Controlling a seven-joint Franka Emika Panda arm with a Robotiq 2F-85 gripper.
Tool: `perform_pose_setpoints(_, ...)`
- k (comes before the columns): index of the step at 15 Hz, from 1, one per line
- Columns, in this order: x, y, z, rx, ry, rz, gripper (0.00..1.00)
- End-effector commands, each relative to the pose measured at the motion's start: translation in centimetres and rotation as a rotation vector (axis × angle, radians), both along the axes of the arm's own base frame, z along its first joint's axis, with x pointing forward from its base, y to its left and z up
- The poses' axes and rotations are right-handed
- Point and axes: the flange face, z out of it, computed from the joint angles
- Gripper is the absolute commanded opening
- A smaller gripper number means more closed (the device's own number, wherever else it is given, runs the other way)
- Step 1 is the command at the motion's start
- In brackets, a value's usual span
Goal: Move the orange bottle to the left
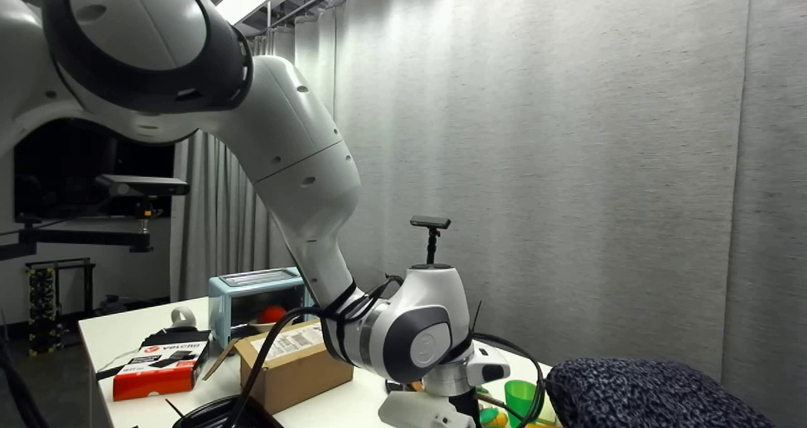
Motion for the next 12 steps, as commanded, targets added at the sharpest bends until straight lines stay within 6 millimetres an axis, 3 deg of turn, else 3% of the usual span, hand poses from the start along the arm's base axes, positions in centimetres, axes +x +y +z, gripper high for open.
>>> perform_pose_setpoints(1,-0.4,1.6,2.2,0.118,-0.01,0.101,0.12)
perform_pose_setpoints(5,-0.5,2.1,3.2,0.172,0.013,0.196,0.12)
perform_pose_setpoints(10,-0.6,4.4,2.2,0.125,0.088,0.315,0.12)
perform_pose_setpoints(12,-0.4,4.8,1.8,0.083,0.089,0.309,0.62)
